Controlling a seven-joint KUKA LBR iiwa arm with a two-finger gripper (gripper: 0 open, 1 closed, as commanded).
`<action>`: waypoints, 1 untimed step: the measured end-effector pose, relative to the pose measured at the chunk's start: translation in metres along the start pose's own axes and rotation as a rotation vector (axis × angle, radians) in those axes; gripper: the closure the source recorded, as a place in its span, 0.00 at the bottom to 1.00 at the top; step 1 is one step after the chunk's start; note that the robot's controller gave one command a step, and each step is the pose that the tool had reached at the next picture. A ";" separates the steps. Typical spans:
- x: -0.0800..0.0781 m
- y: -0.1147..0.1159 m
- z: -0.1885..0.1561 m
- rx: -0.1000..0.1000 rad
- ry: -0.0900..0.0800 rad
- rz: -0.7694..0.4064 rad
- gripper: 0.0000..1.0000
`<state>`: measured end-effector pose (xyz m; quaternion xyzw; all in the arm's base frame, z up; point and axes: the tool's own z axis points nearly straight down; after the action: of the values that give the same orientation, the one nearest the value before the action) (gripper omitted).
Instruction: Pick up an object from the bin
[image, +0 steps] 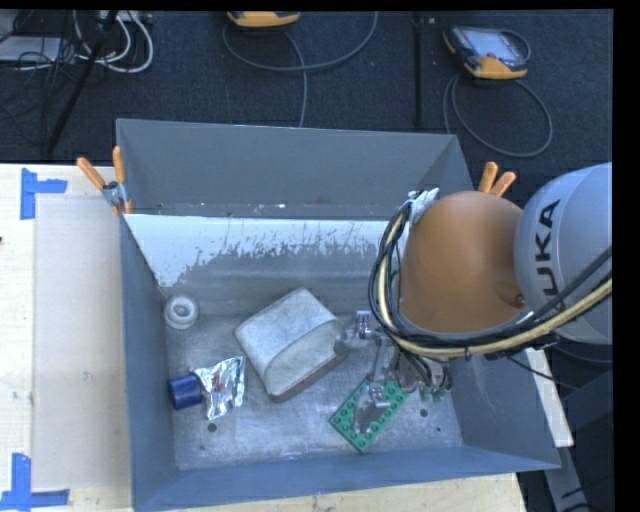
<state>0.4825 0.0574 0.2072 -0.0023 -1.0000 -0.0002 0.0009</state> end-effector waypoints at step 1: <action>0.001 -0.066 0.093 0.000 0.008 0.019 0.00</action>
Offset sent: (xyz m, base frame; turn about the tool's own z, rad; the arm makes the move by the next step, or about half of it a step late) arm 0.0003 -0.0640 -0.0875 0.0145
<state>0.4807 -0.0089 0.1146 -0.0120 -0.9999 0.0000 0.0048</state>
